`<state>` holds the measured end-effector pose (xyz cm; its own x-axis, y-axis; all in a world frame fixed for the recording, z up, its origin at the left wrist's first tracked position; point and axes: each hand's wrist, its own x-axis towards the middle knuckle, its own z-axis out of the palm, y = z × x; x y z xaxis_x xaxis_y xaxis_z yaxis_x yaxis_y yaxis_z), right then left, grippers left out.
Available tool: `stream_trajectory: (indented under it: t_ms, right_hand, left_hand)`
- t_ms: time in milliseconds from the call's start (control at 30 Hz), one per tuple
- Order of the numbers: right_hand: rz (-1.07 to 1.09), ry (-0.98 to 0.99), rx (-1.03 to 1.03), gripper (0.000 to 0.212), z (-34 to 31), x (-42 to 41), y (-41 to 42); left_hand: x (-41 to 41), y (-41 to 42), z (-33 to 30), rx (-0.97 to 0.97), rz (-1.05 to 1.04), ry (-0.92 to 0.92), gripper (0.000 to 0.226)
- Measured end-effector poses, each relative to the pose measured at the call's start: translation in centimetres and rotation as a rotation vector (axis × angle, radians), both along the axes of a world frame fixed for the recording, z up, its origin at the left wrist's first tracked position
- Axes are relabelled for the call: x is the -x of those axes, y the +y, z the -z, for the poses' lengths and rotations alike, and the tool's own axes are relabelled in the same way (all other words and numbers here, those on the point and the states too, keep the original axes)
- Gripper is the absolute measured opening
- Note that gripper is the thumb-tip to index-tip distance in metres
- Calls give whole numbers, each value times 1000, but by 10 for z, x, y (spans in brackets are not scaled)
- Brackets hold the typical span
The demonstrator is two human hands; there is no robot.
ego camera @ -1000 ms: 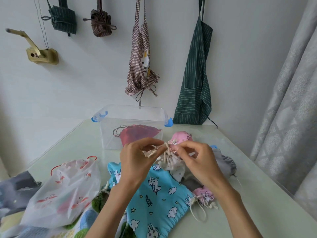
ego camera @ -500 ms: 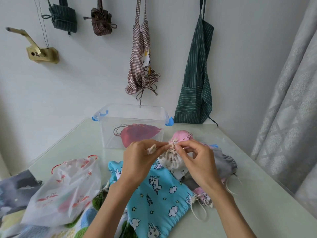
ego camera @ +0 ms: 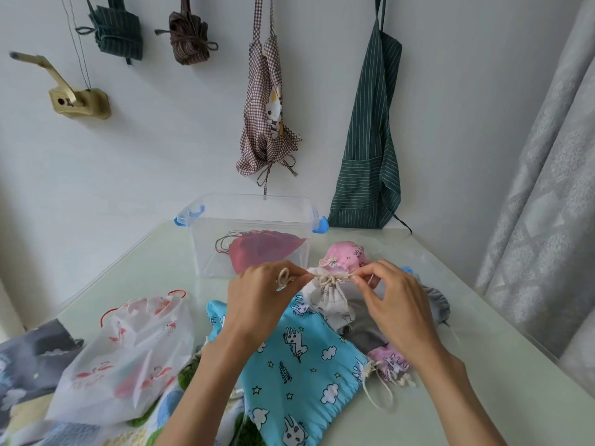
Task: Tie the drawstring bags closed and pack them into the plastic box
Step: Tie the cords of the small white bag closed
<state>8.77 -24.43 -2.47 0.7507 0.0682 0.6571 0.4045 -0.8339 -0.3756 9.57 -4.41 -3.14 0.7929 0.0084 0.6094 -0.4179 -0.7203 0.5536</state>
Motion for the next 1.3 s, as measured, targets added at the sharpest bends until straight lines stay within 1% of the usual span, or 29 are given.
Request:
stream_trajectory:
  t_ms: [67, 100, 133, 167, 200, 233, 267, 300, 333, 400, 433, 500, 567, 600, 633, 667, 700, 733, 800, 833, 867, 933, 1033, 1100, 1200, 1233, 1267, 1300]
  right_hand:
    - [-49, 112, -136, 4, -1, -2, -4]
    - [-127, 208, -244, 5, -4, -2, -7]
    - [-226, 315, -345, 10, -8, -1, -8]
    - [-310, 423, -402, 23, -10, 0, -10]
    - [-359, 526, -385, 41, -11, 1, -9]
    - [-376, 606, -308, 59, -9, 2, -7]
    - [-379, 647, -216, 70, -7, 2, -3]
    - [-375, 659, -155, 72, -5, 2, 2]
    - [-371, 655, -149, 65, -4, 1, 6]
    - [-365, 635, -218, 40, -9, -3, 12]
    - [-359, 634, -231, 37, -13, -4, 12]
    - [-365, 632, -236, 42, -29, -9, 12]
    - [-424, 637, -285, 43, -50, -13, 14]
    - [-460, 647, -312, 43, -62, -17, 15]
    - [-487, 655, -321, 45, -73, -20, 16]
    - [-506, 660, -326, 46, -84, -25, 17]
    - [-527, 664, -348, 48, -95, -30, 18]
    - [-553, 665, -390, 48, -105, -35, 19]
    - [-590, 650, -479, 47, -121, -46, 18]
    - [-588, 623, -511, 46, -127, -52, 18]
    - [-577, 579, -541, 46, -132, -58, 18]
    - [-547, 445, -615, 46, -136, -73, 19]
    - [-532, 243, -671, 46, -135, -90, 30]
    - [-484, 150, -607, 45, -128, -106, 41]
    - [-323, -31, -462, 38, -107, -125, 58]
    - [-259, -86, -374, 37, -99, -129, 60]
    - [-209, -90, -243, 37, -89, -133, 62]
    - [-189, -16, -90, 37, -79, -137, 63]
  left_hand:
    - [0, -2, 0, 11, 33, 60, 13]
    - [-1, -3, 0, 28, 61, 93, 14]
    - [-1, -1, -1, 60, 93, 118, 16]
    - [0, -2, -1, 102, 129, 143, 17]
    - [2, -2, -2, 146, 160, 165, 18]
    - [4, -2, -3, 189, 183, 183, 19]
    - [5, -1, -6, 222, 200, 201, 19]
    - [4, 1, -9, 232, 213, 223, 18]
    - [3, 4, -14, 217, 228, 255, 16]
    - [0, 13, -25, 151, 283, 367, 10]
    - [-2, 18, -31, 106, 319, 447, 15]
    - [-9, 29, -39, -13, 352, 587, 49]
    - [-17, 34, -46, -141, 348, 624, 80]
    - [-21, 32, -51, -199, 359, 611, 88]
    - [-26, 30, -55, -243, 384, 592, 92]
    - [-31, 27, -59, -266, 417, 583, 90]
    - [-36, 25, -64, -268, 446, 591, 82]
    - [-40, 24, -70, -261, 463, 604, 67]
    - [-51, 26, -80, -204, 449, 585, 32]
    - [-58, 29, -86, -146, 419, 551, 20]
    - [-65, 31, -93, -86, 376, 503, 16]
    - [-79, 36, -109, 34, 254, 387, 20]
    - [-94, 38, -128, 209, -1, 227, 22]
    - [-104, 36, -132, 284, -156, 123, 18]
    - [-118, 32, -123, 349, -250, 16, 16]
    - [-123, 33, -117, 335, -263, 24, 16]
    - [-130, 35, -109, 290, -271, 89, 17]
    - [-136, 38, -101, 218, -269, 204, 19]
